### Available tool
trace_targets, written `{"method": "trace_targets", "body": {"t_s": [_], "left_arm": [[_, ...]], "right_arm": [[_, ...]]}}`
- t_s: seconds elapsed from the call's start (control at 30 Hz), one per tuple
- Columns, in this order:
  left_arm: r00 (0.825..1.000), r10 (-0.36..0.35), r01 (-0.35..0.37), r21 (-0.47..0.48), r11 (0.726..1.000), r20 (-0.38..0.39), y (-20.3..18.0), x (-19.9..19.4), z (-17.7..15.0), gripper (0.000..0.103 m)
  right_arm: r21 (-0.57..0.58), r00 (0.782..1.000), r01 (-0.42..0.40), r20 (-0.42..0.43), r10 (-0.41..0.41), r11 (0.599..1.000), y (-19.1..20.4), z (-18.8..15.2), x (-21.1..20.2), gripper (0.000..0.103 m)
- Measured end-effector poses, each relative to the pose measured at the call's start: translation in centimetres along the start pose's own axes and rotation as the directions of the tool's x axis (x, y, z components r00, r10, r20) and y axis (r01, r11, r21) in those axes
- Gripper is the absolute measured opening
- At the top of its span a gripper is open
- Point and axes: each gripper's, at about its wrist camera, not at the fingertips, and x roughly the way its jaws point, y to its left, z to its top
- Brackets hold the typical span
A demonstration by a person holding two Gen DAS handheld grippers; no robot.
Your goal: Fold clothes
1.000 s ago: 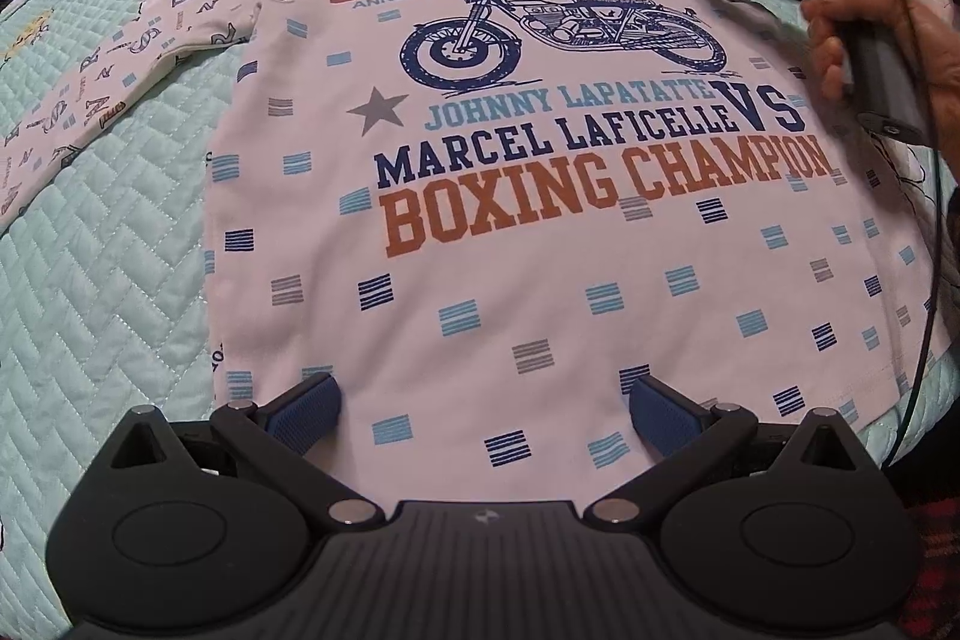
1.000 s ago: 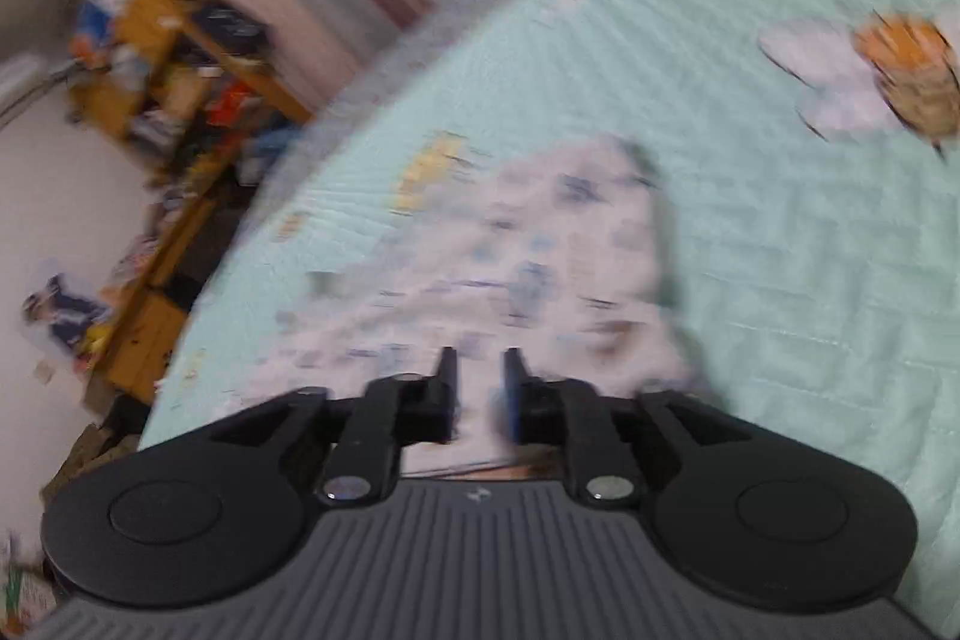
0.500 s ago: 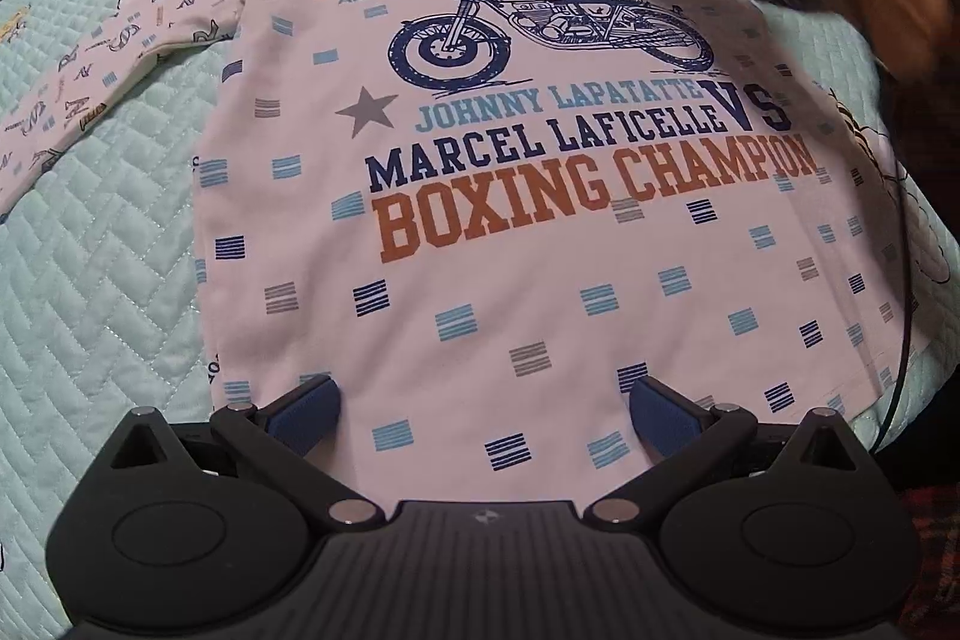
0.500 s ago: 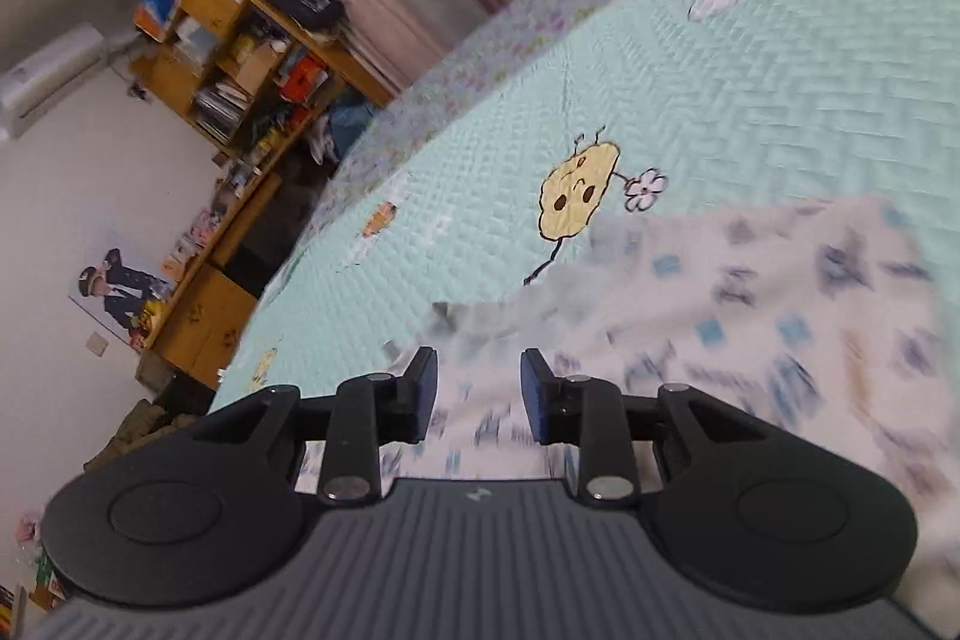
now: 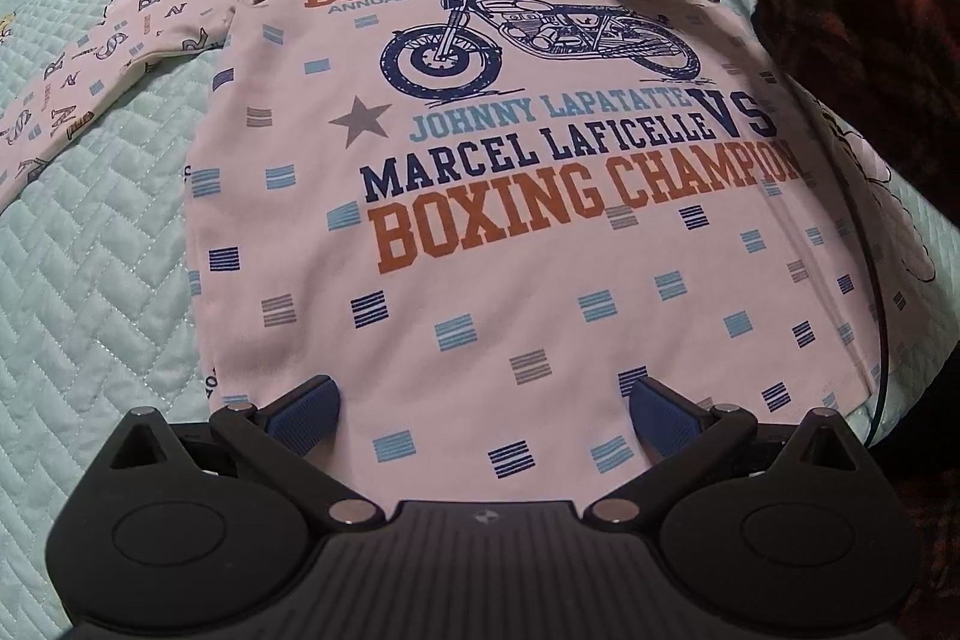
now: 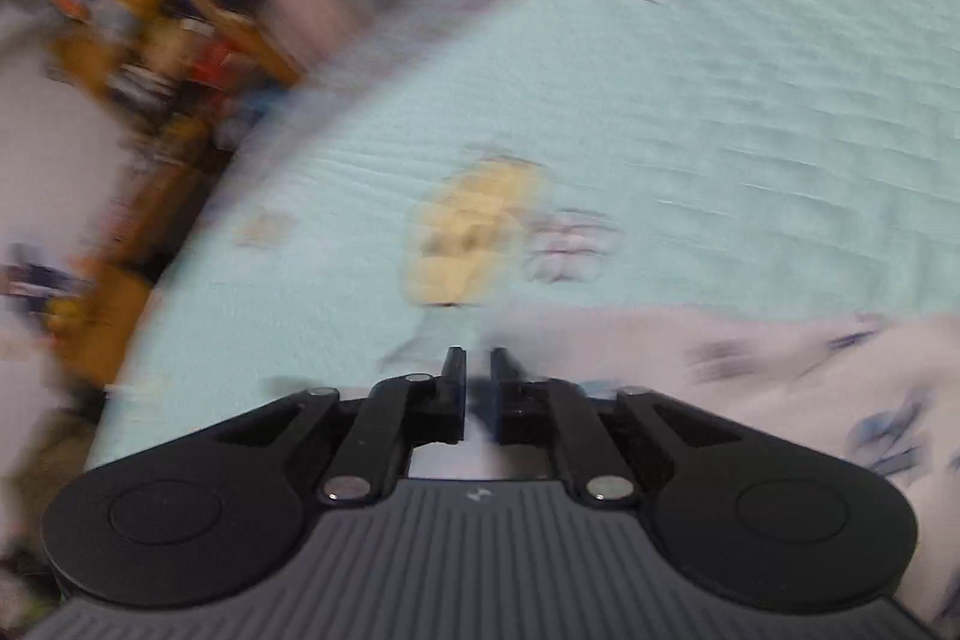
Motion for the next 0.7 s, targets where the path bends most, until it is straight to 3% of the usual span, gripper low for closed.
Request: {"method": "trace_targets", "body": {"t_s": [0.1, 0.13, 0.17, 0.23, 0.33, 0.4, 0.47, 0.57, 0.7], "left_arm": [[1.0, 0.0, 0.0, 0.001, 1.0, -0.001, 0.0, 0.0, 0.0, 0.102], [1.0, 0.0, 0.0, -0.004, 1.0, -0.001, 0.1, 0.0, 0.0, 0.102], [1.0, 0.001, -0.001, -0.007, 1.0, -0.001, 0.0, 0.0, 0.0, 0.102], [1.0, 0.006, -0.006, -0.01, 1.0, 0.002, 0.0, 0.1, 0.0, 0.102], [1.0, 0.009, -0.008, -0.023, 1.0, 0.023, 0.1, -0.3, 0.3, 0.102], [0.999, -0.001, 0.004, -0.052, 0.999, 0.054, 0.5, -1.1, 1.1, 0.102], [0.996, -0.01, 0.017, -0.081, 0.997, 0.087, 0.9, -2.0, 1.9, 0.092], [0.991, -0.021, 0.038, -0.123, 0.992, 0.135, 1.5, -3.2, 3.2, 0.09], [0.978, -0.043, 0.081, -0.186, 0.979, 0.203, 2.8, -4.1, 6.2, 0.092]], "right_arm": [[0.114, 0.999, -0.037, 0.037, 0.033, 0.993, -1.9, 0.8, 0.2, 0.0], [0.107, 0.998, -0.032, 0.059, 0.026, 0.994, -1.5, 1.0, -0.1, 0.0], [0.096, 0.996, -0.042, 0.088, 0.034, 0.995, -1.1, 1.0, -0.8, 0.008], [0.106, 0.987, -0.106, 0.13, 0.092, 0.989, -0.7, 0.6, -2.5, 0.01], [0.125, 0.974, -0.218, 0.09, 0.208, 0.968, 0.0, -1.5, -5.1, 0.016], [0.091, 0.976, -0.216, -0.018, 0.218, 0.972, 1.3, -3.9, -6.5, 0.017], [0.044, 0.97, -0.22, -0.095, 0.223, 0.974, 2.1, -7.1, -8.6, 0.018], [0.029, 0.962, -0.251, -0.105, 0.252, 0.968, 2.3, -10.9, -12.3, 0.02], [0.069, 0.965, -0.261, 0.005, 0.262, 0.963, 0.3, -13.1, -15.8, 0.037]]}}
